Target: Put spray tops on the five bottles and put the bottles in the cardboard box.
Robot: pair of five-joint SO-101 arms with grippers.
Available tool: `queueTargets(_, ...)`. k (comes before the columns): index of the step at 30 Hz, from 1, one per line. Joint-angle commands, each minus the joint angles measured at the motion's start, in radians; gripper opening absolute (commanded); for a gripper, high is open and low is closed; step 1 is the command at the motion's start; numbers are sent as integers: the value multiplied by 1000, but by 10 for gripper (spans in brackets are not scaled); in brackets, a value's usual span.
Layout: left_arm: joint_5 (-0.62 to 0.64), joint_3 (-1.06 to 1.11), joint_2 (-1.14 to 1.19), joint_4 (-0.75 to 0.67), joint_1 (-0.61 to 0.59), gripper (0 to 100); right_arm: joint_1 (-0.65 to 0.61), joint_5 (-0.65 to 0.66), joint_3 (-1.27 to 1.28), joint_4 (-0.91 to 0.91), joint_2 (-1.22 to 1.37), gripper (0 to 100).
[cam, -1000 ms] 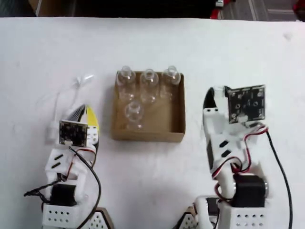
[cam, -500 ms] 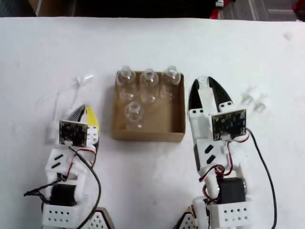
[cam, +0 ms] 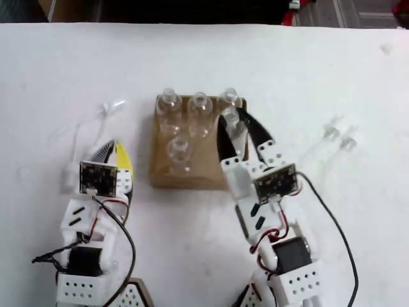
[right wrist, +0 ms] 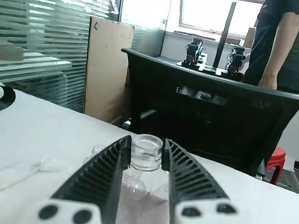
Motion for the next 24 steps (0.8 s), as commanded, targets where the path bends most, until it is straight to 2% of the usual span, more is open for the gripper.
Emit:
queueTargets(1,-11,-3,-12,-15,7,24,-16,-3,112,-166,-10,16)
queueTargets(5,-11,-3,-12,-17,7,24,-8,-3,273,-397,-10,16)
queueTargets(7,-11,-3,-12,-17,7,24,-8,-9,319,-449,-8,16)
queueTargets(15,-11,-3,-12,-17,7,24,38,-11,315,-397,-1,16)
queueTargets(24,-11,-3,-12,-17,8,24,33,-11,316,-96,-1,16)
